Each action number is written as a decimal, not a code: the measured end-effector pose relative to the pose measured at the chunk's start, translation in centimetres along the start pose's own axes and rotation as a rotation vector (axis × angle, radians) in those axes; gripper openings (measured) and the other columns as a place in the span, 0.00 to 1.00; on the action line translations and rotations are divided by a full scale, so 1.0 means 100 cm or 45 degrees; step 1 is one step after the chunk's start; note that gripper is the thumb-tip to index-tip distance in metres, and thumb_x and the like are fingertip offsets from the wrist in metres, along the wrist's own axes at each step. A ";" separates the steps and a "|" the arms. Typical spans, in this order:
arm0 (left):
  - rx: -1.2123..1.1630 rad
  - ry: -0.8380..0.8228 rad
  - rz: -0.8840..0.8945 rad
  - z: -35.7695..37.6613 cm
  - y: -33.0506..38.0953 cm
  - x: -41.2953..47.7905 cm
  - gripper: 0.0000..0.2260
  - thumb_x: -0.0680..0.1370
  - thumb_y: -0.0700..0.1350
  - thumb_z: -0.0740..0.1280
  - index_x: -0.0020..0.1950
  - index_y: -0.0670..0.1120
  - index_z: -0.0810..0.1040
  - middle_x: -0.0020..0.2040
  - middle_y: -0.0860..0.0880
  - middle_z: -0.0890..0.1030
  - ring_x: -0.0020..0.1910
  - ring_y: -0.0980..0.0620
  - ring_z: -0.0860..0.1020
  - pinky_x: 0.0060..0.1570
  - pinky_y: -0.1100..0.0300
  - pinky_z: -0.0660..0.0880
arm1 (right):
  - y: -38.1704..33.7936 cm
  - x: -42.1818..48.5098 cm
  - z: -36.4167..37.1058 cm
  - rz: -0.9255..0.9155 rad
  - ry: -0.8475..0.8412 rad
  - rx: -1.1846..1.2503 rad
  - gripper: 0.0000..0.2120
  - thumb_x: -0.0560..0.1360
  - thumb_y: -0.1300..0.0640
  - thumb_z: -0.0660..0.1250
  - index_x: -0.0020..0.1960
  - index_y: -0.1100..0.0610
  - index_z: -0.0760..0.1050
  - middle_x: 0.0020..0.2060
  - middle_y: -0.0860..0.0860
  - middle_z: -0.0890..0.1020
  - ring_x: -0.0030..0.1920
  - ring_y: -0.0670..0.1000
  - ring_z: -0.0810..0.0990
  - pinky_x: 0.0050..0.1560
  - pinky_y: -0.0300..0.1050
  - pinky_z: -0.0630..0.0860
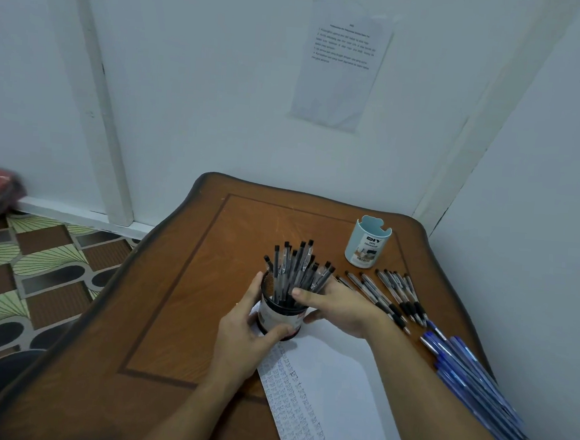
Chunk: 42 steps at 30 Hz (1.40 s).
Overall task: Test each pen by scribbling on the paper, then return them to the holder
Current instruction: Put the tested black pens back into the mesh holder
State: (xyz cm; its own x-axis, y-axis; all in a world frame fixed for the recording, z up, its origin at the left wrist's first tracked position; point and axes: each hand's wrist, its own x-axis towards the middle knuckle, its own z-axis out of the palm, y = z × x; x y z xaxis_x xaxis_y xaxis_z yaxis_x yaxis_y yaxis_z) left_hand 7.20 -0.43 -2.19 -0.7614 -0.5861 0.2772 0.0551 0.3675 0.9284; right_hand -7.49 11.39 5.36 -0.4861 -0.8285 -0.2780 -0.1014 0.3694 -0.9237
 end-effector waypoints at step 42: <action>-0.180 -0.021 -0.088 0.002 0.000 0.004 0.38 0.73 0.37 0.75 0.73 0.64 0.62 0.65 0.70 0.72 0.65 0.69 0.71 0.65 0.64 0.71 | 0.045 0.004 -0.074 0.490 0.449 -0.920 0.58 0.65 0.28 0.71 0.82 0.52 0.46 0.79 0.58 0.55 0.78 0.61 0.54 0.75 0.62 0.57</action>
State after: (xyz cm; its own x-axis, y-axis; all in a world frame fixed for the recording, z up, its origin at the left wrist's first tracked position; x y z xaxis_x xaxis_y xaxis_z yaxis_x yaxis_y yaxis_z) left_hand 6.77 -0.52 -2.16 -0.7769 -0.5940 0.2087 0.0919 0.2210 0.9709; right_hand -14.57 15.80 3.00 -0.8262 -0.4586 -0.3271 -0.3406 0.8692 -0.3585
